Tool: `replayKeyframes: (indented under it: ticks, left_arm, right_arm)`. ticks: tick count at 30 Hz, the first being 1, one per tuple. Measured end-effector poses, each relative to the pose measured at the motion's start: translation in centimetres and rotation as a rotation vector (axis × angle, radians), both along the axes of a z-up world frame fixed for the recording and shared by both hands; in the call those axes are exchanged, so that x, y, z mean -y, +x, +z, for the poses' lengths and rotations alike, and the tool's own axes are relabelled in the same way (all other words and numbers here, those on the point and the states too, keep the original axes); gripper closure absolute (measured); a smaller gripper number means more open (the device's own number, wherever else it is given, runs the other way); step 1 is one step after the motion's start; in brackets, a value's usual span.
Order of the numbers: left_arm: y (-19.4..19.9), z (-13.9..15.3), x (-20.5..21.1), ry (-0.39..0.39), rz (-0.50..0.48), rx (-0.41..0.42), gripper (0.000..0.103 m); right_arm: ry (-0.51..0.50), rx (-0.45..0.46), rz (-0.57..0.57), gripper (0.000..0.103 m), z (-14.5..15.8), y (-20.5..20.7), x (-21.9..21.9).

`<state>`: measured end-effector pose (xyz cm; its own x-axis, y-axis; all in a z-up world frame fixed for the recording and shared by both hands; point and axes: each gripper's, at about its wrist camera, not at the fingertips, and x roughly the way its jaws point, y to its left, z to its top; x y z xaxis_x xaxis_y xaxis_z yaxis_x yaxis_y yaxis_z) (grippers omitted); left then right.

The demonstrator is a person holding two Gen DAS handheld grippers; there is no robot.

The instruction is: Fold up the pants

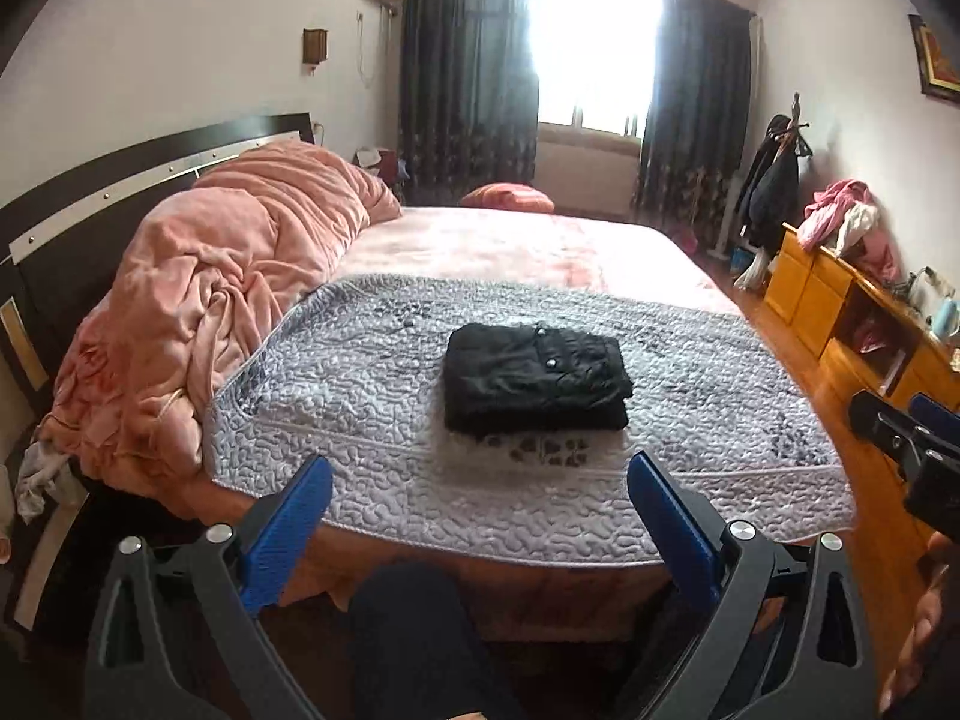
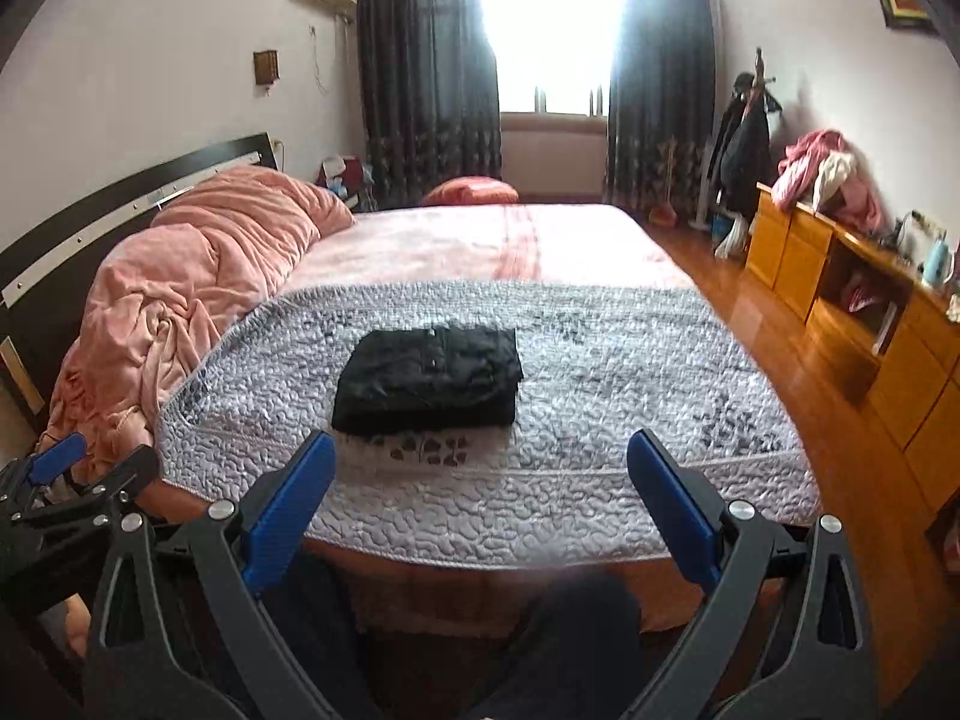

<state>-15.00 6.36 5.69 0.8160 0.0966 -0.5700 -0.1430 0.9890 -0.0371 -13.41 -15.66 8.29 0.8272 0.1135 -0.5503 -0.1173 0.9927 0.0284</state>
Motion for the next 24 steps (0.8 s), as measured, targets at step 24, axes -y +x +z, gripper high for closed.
replayKeyframes:
  ticks: [24]
  left_arm:
    - [2.3, -0.9, 0.4, -0.043, -0.004, -0.045, 0.004]
  right_arm:
    - [-0.015, -0.068, 0.018, 0.006, -1.9, 2.7, -1.1]
